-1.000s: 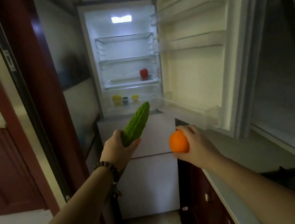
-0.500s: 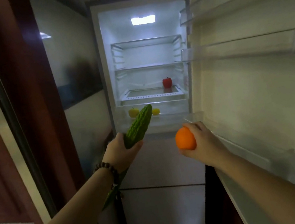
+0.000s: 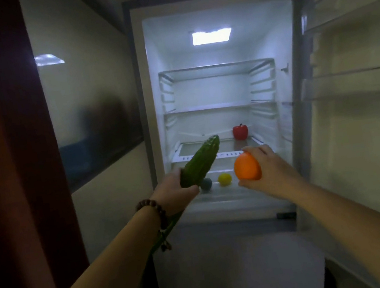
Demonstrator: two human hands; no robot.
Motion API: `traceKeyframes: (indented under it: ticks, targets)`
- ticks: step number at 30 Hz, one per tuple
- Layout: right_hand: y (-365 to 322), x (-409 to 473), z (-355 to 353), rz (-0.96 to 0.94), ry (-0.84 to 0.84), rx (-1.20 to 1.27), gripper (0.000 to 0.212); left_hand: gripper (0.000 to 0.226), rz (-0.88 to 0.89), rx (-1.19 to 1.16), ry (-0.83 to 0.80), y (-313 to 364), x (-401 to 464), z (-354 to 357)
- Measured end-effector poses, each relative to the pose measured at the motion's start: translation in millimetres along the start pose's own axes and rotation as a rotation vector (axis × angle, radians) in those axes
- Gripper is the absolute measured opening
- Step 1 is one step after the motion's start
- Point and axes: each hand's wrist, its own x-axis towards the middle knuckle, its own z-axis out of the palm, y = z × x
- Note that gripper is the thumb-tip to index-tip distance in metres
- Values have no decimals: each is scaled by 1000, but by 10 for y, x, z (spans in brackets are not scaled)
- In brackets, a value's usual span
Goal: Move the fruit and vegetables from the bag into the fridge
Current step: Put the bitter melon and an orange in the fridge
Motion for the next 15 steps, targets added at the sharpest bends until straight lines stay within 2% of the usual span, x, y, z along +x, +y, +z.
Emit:
traceKeyframes:
  ticks: [6, 15]
  targets:
    - [204, 614, 172, 85, 31, -24, 86, 53, 96, 102, 43, -74, 871, -76]
    - [704, 1372, 278, 143, 64, -77, 87, 54, 212, 248, 39, 45, 2054, 70]
